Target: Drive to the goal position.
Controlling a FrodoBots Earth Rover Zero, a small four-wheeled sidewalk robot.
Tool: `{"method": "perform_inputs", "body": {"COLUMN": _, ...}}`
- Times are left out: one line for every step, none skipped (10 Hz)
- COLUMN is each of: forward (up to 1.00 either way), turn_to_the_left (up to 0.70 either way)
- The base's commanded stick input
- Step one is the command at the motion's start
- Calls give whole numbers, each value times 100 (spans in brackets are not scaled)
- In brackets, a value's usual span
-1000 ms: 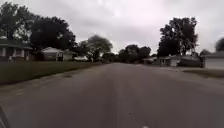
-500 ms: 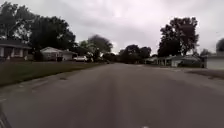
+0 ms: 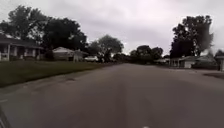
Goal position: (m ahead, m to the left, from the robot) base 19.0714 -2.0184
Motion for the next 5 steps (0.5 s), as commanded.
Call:
{"method": "perform_inputs", "body": {"forward": 70, "turn_to_the_left": 0}}
{"method": "perform_inputs", "body": {"forward": 70, "turn_to_the_left": 0}}
{"method": "perform_inputs", "body": {"forward": 70, "turn_to_the_left": 0}}
{"method": "perform_inputs", "body": {"forward": 70, "turn_to_the_left": 0}}
{"method": "perform_inputs", "body": {"forward": 70, "turn_to_the_left": 0}}
